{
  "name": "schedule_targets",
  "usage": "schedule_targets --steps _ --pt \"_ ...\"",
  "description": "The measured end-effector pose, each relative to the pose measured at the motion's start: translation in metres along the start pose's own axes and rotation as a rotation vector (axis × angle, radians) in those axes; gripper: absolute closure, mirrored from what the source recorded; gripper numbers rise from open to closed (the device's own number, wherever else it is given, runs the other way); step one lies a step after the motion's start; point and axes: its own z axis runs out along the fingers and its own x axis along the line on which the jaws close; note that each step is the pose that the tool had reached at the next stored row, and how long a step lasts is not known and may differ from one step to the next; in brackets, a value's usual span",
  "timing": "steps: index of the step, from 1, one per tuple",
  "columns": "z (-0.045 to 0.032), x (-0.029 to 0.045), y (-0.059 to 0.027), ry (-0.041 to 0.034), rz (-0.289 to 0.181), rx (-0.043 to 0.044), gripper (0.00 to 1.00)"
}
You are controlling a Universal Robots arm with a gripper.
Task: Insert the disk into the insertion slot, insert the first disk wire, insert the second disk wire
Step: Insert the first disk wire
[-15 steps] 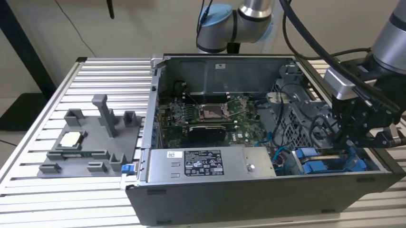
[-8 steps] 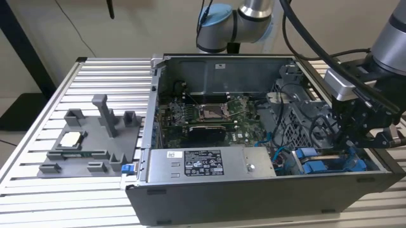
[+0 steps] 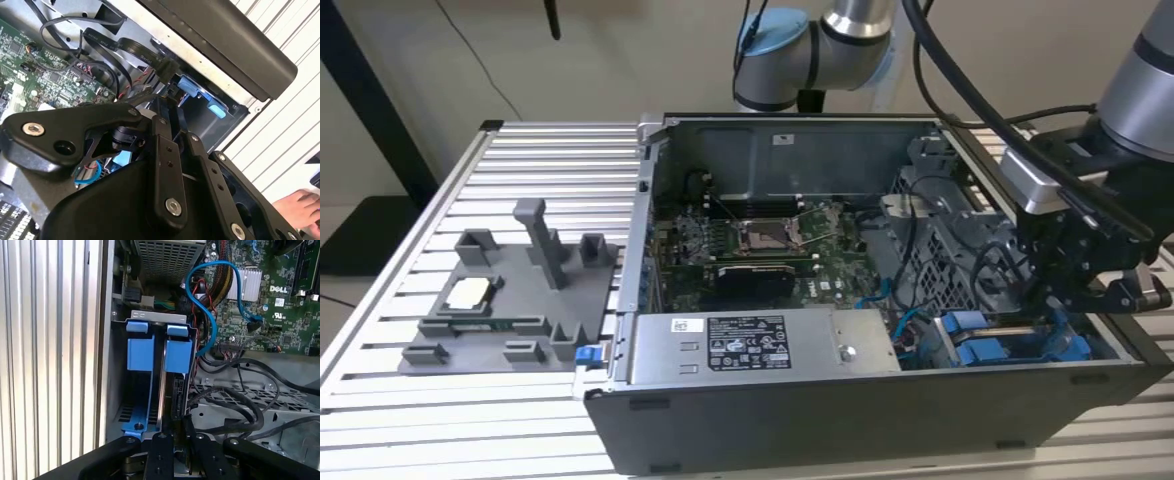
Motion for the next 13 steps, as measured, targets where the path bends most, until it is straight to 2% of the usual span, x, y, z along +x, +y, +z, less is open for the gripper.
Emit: schedule_targets --steps 13 --pt "0.0027 -0.0030 0.0001 0.0052 0.054 0.0012 0.81"
